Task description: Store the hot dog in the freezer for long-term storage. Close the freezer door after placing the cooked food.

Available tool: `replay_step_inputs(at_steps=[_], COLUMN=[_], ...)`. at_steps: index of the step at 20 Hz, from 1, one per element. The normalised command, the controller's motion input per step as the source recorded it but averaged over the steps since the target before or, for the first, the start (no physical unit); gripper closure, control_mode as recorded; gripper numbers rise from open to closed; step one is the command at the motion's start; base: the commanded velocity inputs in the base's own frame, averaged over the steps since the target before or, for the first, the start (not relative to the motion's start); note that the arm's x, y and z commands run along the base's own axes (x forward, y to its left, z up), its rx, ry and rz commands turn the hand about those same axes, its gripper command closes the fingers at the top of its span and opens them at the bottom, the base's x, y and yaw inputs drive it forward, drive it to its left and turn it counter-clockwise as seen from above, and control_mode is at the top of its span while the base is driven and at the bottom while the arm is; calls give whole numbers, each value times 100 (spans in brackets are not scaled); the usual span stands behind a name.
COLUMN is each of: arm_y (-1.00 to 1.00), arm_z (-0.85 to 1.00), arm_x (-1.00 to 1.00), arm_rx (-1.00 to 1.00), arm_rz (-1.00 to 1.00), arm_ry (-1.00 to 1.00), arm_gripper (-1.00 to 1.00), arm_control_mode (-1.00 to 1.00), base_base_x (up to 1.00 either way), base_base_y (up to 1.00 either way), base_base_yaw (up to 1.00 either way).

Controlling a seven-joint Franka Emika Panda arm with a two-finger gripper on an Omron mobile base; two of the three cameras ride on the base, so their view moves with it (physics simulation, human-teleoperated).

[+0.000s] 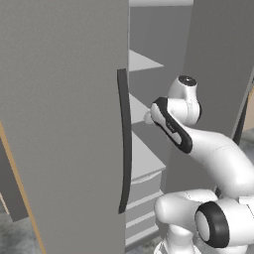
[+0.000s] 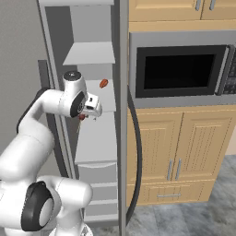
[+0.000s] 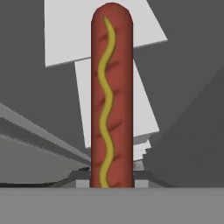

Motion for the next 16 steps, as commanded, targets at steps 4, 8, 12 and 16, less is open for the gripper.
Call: replay_step_inputs(at_steps=[4,8,12,16], arm_y=[1,0,0,0], arm_z=[0,-4,-1,0], arm_x=[55,49,50,54], arm_rx=[0,0,0,0], arm_rz=[0,0,0,0], arm_ry=[0,0,0,0], arm_gripper=[100,100,100,100], arm_control_mode=[-100,-100,-100,-100], base_base_x=[0,0,0,0], base_base_y=[0,0,0,0], base_base_yaw=[0,0,0,0])
